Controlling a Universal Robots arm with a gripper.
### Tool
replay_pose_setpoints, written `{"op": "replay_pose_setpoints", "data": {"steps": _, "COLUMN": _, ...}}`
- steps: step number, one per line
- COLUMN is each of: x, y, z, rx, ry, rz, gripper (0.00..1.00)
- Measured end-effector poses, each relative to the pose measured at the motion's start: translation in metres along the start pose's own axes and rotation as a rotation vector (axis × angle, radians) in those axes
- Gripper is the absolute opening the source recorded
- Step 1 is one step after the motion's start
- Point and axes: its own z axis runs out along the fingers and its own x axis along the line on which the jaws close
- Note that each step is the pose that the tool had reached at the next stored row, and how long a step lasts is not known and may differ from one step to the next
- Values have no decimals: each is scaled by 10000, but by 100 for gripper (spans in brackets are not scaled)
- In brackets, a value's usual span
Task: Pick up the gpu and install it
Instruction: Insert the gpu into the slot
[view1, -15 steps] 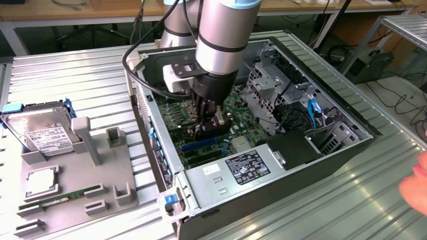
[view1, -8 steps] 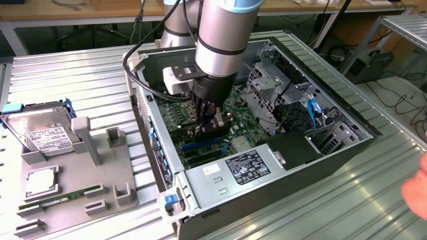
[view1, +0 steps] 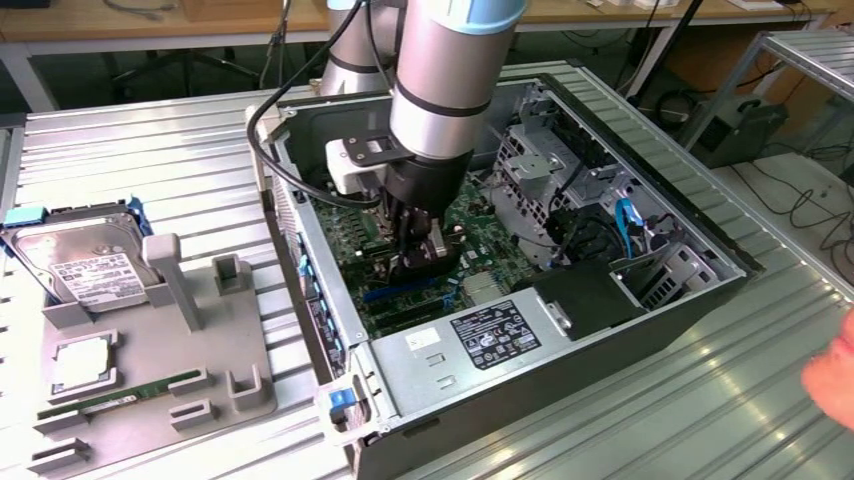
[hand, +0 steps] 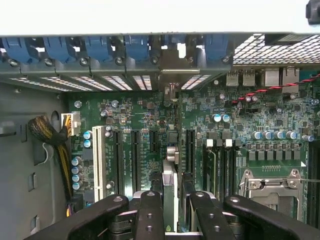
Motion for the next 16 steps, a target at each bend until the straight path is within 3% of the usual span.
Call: {"op": "replay_pose_setpoints", "data": {"steps": 16, "x": 1, "y": -3, "z": 70, "rx": 1, "ry": 0, "rz": -1, "gripper": 26}}
